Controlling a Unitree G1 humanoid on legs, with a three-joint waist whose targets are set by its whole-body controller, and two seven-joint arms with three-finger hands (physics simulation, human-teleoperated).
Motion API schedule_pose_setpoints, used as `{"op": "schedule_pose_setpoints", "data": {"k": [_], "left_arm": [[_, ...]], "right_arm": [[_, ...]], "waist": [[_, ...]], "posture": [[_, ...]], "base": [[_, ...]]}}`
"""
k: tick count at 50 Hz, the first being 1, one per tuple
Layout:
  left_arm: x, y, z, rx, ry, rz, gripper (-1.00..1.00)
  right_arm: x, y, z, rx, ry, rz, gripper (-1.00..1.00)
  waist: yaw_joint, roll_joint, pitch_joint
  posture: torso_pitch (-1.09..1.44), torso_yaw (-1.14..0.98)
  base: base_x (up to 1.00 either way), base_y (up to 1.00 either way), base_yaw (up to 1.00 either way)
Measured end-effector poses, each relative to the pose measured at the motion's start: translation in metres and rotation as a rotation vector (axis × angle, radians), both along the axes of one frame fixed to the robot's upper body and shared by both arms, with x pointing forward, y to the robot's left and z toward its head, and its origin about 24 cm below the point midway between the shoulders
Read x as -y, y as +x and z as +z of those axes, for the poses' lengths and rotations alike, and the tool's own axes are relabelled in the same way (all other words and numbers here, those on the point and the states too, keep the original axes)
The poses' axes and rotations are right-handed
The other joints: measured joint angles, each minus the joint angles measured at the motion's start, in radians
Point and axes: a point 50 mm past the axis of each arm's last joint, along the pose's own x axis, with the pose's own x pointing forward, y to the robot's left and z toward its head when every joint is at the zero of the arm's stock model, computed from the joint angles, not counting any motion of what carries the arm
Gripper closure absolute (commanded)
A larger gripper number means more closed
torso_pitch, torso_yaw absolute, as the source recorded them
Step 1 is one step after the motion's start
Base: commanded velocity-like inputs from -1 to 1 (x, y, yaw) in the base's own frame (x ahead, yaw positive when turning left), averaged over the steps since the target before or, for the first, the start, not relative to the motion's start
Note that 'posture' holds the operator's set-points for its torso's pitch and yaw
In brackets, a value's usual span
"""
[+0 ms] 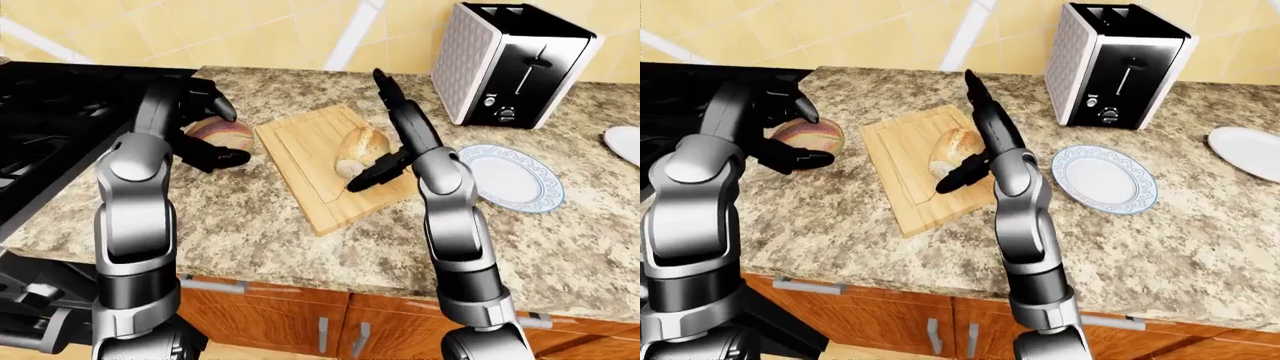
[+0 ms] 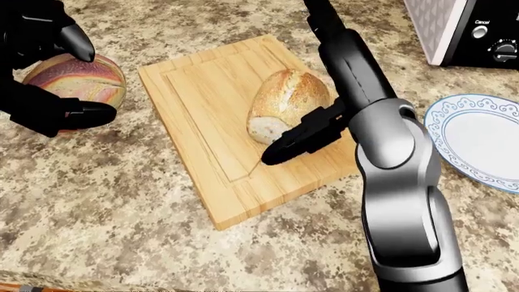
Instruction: Place all breads on the cutting board.
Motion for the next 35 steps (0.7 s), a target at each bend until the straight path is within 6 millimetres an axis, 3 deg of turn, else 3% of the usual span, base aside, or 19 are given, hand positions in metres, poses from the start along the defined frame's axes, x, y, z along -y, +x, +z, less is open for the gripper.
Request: {"op": "schedule_pose_setpoints", "data": {"k": [5, 16, 24, 29, 35], "left_arm": [[0.011, 0.004, 0.007, 0.012, -0.005, -0.014, 0.65], [0.046, 0.023, 0.017, 0.012, -0.008, -0.076, 0.73], [0.077, 0.050, 0.007, -0.034, 0.011, -0.127, 0.74], [0.094, 0.066, -0.007, -0.081, 0.018, -0.151, 0.74], [0.107, 0.083, -0.010, -0.102, 0.015, -0.153, 0.73]], "right_arm": [[0.012, -0.012, 0.016, 0.017, 0.004, -0.012, -1.00], [0.039, -0.043, 0.038, 0.050, 0.001, -0.049, -1.00], [0.047, -0.060, 0.042, 0.065, -0.020, -0.045, -1.00], [0.051, -0.060, 0.041, 0.064, -0.014, -0.054, -1.00], [0.049, -0.061, 0.038, 0.058, -0.013, -0.040, -1.00]], "waist": [[0.007, 0.003, 0.013], [0.004, -0.001, 0.015], [0.005, -0.007, 0.013], [0.002, -0.008, 0.014], [0.001, -0.011, 0.014]], "posture": [[0.00, 0.00], [0.00, 0.00], [0.00, 0.00], [0.00, 0.00], [0.00, 0.00]], "base": [[0.00, 0.00, 0.00], [0.00, 0.00, 0.00], [0.00, 0.00, 0.00], [0.00, 0.00, 0.00], [0.00, 0.00, 0.00]]}}
